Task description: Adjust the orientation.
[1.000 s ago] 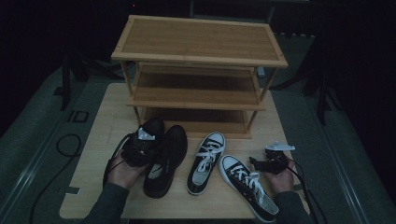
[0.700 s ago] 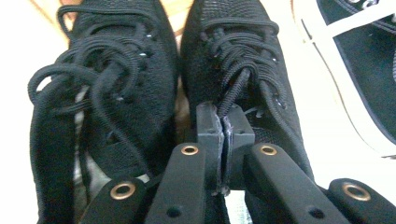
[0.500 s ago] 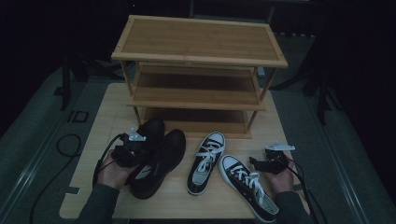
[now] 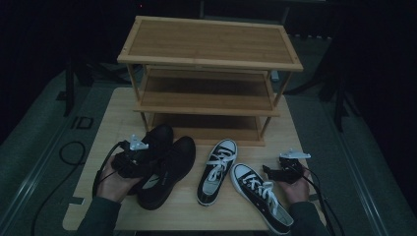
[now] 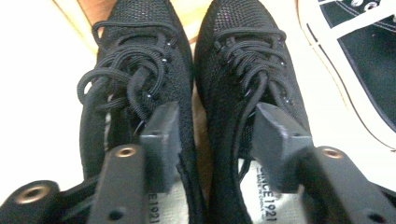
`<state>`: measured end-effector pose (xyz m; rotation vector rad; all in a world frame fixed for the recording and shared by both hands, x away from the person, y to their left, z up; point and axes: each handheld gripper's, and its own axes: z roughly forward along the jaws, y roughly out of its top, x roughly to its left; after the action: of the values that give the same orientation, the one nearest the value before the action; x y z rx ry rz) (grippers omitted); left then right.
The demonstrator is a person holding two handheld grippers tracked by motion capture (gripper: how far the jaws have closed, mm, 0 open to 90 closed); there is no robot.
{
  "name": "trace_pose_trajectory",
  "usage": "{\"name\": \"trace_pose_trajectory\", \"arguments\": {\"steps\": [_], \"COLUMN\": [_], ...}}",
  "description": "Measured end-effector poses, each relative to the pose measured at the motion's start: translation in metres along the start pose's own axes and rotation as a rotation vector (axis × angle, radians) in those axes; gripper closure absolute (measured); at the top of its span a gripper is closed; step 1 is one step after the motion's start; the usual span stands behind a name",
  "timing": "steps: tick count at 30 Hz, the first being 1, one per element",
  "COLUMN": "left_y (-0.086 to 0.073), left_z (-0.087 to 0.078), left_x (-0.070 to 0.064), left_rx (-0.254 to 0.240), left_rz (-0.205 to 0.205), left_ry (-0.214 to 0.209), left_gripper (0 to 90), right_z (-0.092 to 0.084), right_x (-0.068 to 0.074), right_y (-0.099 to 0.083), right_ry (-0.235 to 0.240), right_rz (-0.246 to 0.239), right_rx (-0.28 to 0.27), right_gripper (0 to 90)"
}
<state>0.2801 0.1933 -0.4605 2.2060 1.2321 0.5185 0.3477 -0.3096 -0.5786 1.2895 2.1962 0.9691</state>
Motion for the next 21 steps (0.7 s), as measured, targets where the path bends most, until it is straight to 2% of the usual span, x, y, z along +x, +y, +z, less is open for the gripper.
{"name": "trace_pose_trajectory", "arguments": {"steps": [2,3,5,8,15,18,21], "left_y": [-0.001,-0.002,-0.003,-0.005,-0.005,-0.004,-0.001], "left_z": [-0.001,-0.001,0.001,0.008,0.025,0.026,0.026], "left_x": [0.001,0.002,0.005,0.007,0.011,0.012,0.01], "left_rx": [0.005,0.008,0.027,0.055,0.103,0.123,0.134], "left_rz": [-0.01,-0.011,-0.019,-0.027,-0.048,-0.04,-0.024], "left_ry": [0.042,0.048,0.042,0.019,-0.038,-0.054,-0.076], "left_gripper": [39.2,35.9,32.7,32.7,45.8,52.6,64.2], "right_z": [0.0,0.0,0.0,0.0,0.0,0.0,0.0], "right_x": [0.0,0.0,0.0,0.0,0.0,0.0,0.0], "right_y": [0.0,0.0,0.0,0.0,0.0,0.0,0.0], "right_ry": [0.0,0.0,0.0,0.0,0.0,0.0,0.0], "right_rz": [0.0,0.0,0.0,0.0,0.0,0.0,0.0], "right_rx": [0.0,0.0,0.0,0.0,0.0,0.0,0.0], "right_gripper": [15.9,15.9,15.9,15.9,15.9,15.9,15.9]}}
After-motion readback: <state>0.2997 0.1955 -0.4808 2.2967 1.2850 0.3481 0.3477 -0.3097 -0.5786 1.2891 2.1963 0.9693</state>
